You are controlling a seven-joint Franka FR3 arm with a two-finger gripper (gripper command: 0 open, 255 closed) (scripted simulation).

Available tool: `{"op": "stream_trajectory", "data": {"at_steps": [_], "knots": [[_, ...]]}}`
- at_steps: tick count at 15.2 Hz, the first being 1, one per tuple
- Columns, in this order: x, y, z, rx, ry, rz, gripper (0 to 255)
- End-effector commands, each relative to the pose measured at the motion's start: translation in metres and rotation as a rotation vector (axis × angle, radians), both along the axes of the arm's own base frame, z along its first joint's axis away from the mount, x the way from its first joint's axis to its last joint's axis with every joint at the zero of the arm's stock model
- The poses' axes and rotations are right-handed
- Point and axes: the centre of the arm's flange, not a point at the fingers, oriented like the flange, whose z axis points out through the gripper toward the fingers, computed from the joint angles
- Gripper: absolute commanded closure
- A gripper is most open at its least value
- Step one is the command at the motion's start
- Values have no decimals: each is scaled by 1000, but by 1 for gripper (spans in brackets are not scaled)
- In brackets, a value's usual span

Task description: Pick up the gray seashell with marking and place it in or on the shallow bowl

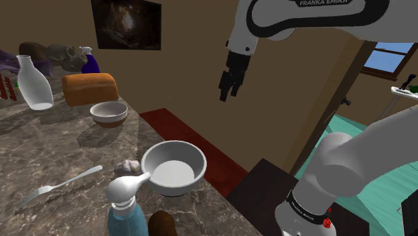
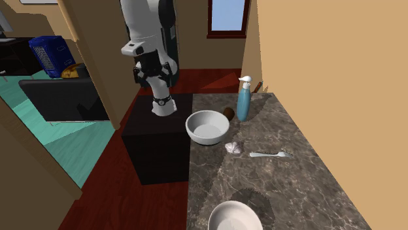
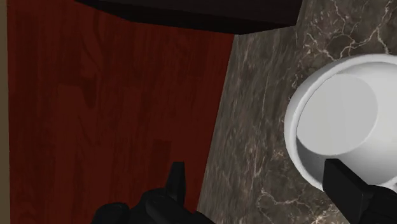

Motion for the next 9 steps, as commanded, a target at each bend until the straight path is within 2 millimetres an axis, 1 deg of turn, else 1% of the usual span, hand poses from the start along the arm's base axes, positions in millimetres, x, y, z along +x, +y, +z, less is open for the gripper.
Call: {"op": "stream_trajectory", "data": {"at_steps": [1, 9], "knots": [[17, 19, -12, -3, -2, 41, 0], [69, 98, -63, -19, -7, 202, 0]]}}
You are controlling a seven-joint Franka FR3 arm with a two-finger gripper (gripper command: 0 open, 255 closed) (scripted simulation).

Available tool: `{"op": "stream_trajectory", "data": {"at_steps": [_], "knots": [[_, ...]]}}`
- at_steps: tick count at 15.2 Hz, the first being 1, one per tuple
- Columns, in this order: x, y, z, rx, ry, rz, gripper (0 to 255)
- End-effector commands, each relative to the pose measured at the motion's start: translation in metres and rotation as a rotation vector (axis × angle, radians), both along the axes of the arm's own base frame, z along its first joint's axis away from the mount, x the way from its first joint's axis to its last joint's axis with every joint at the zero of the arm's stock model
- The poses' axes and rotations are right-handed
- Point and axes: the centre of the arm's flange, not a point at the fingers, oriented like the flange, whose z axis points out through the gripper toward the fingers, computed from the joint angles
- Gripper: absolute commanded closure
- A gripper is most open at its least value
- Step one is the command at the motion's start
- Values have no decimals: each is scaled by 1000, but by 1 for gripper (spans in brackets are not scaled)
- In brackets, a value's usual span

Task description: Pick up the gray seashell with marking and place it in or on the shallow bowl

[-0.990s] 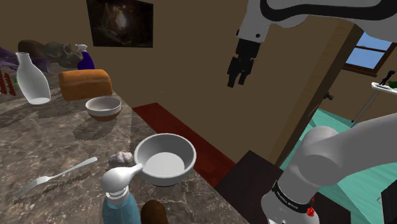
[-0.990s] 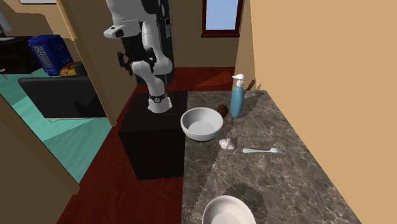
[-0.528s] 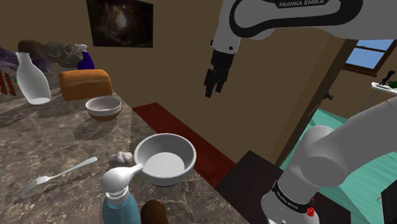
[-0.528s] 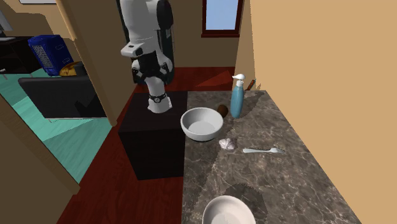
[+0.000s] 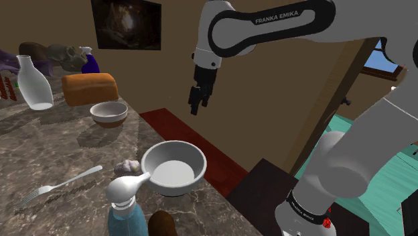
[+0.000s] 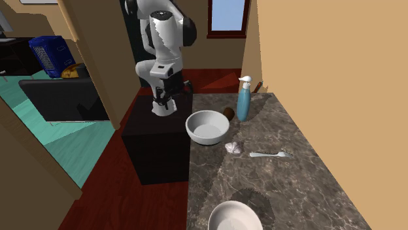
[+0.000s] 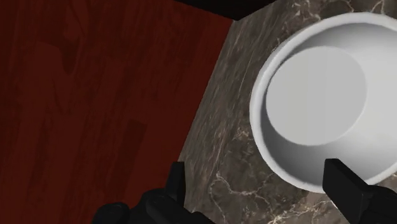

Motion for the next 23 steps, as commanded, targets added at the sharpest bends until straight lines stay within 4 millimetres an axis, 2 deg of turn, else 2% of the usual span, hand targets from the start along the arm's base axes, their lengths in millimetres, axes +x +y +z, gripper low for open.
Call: {"op": "stream_trajectory", "data": {"at_steps": [1, 11, 21, 23], "knots": [[12, 22, -14, -3, -2, 41, 0], [56, 130, -79, -23, -8, 242, 0], [79, 244, -147, -42, -14, 443, 0], [79, 251, -156, -43, -15, 455, 0]]}}
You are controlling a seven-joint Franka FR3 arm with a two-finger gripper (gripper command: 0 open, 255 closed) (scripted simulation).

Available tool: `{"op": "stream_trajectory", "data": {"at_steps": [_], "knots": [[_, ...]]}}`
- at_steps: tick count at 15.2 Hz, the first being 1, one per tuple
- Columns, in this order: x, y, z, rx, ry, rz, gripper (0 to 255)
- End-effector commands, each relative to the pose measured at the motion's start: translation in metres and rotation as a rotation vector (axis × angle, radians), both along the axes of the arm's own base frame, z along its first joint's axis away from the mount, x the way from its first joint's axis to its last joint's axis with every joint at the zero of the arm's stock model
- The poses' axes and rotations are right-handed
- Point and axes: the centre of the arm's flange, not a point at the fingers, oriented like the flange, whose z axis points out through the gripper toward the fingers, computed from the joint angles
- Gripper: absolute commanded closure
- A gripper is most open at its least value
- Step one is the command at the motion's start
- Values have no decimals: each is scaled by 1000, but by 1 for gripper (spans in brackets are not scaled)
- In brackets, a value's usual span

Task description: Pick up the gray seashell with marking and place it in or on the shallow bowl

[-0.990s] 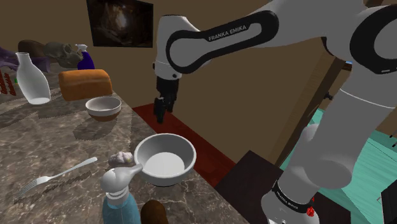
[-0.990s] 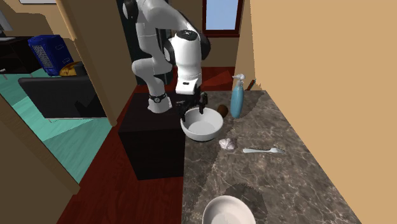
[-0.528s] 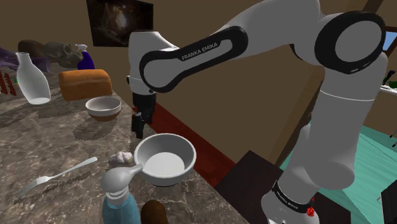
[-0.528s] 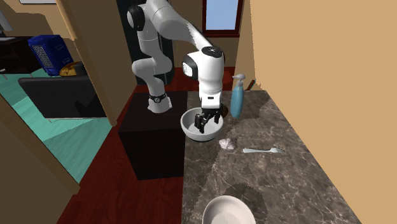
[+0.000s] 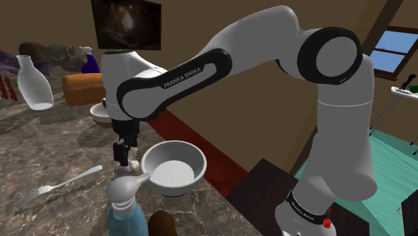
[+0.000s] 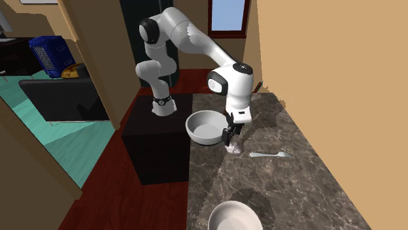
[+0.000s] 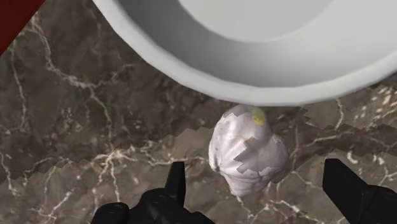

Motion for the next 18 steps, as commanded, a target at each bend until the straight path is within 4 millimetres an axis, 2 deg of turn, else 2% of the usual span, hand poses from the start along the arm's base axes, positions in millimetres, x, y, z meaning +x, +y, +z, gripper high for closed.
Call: {"op": "stream_trajectory", "data": {"at_steps": [1, 7, 14, 15, 18], "knots": [[0, 7, -14, -1, -1, 8, 0], [0, 7, -43, -1, -1, 8, 0], [0, 7, -43, -1, -1, 8, 0], [0, 7, -43, -1, -1, 8, 255], [1, 7, -43, -1, -1, 8, 255]]}}
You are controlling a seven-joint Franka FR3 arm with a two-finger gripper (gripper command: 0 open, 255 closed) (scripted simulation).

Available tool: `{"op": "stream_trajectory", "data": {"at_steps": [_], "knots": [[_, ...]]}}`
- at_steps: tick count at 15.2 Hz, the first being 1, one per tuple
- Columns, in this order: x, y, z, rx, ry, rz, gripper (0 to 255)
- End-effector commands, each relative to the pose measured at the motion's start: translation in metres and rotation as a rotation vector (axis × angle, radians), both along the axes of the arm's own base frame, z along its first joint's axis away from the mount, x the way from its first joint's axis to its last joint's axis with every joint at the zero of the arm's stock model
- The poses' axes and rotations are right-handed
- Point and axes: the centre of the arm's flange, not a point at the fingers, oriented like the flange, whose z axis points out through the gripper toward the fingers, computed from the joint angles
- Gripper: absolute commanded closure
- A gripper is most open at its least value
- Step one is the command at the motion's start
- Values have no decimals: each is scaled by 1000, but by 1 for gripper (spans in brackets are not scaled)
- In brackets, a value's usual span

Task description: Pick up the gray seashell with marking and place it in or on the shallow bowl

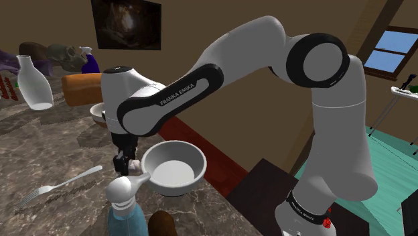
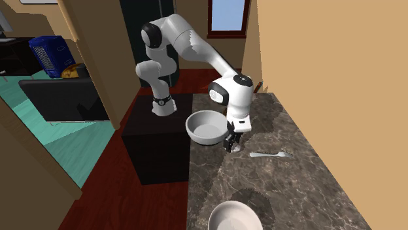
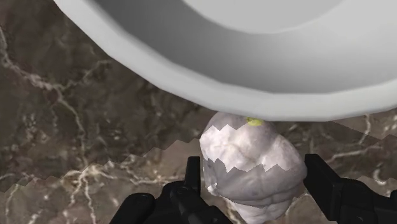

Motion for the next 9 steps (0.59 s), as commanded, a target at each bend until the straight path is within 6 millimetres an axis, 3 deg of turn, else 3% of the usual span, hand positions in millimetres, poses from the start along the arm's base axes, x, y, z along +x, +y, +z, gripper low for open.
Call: {"op": "stream_trajectory", "data": {"at_steps": [1, 6, 9], "knots": [[0, 0, 0, 0, 0, 0, 255], [0, 0, 0, 0, 0, 0, 255], [0, 0, 16, 0, 0, 0, 255]]}}
